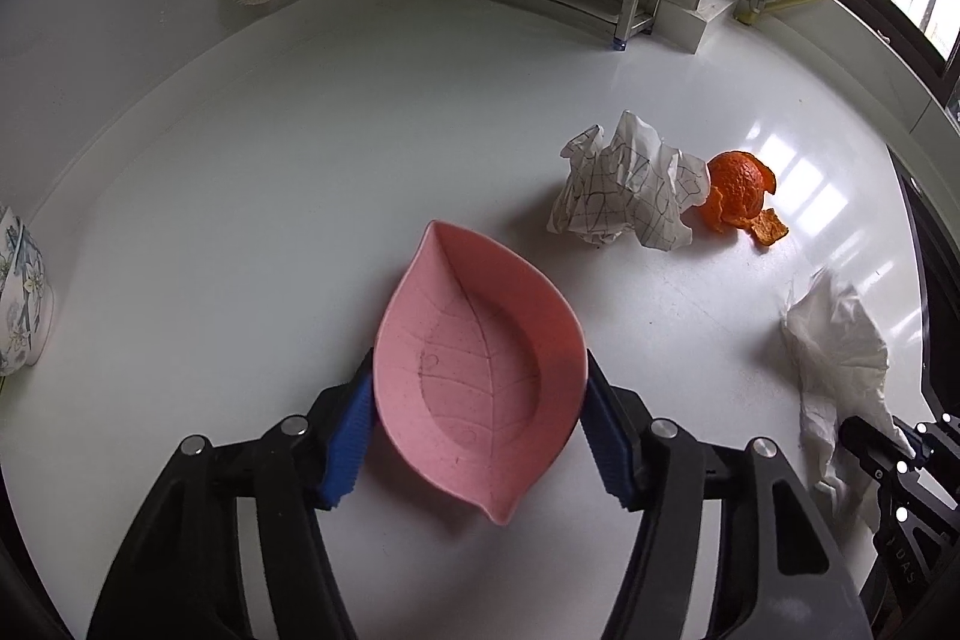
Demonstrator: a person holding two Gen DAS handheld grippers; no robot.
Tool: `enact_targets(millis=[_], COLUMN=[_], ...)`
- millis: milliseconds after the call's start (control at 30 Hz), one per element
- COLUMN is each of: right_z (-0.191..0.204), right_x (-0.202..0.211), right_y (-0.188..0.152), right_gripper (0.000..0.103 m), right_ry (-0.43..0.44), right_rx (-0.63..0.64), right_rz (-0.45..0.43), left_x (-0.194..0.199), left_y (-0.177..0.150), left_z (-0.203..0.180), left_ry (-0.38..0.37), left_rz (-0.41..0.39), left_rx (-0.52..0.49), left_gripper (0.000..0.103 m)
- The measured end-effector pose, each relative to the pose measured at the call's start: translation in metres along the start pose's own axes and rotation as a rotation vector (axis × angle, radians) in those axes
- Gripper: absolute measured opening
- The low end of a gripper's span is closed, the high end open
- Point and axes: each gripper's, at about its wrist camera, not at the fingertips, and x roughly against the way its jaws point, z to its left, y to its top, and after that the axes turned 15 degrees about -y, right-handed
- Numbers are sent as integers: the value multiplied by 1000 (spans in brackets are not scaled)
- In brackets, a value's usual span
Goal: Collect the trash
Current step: 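Close left gripper on the pink dish rim while right gripper pinches the white tissue, then carry the pink dish in the left gripper and tissue in the right over the bin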
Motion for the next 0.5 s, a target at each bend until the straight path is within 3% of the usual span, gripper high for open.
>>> enact_targets(millis=[267, 500], right_z=[-15, -23], right_x=[4, 24], right_y=[-12, -40], right_gripper=[4, 4], right_ry=[128, 189], right_rx=[-124, -155], right_rz=[89, 110], left_x=[25, 53], left_y=[-27, -57], left_z=[-5, -20], left_ry=[-8, -17], left_rz=[17, 2], left_rx=[4, -8], left_gripper=[61, 61])
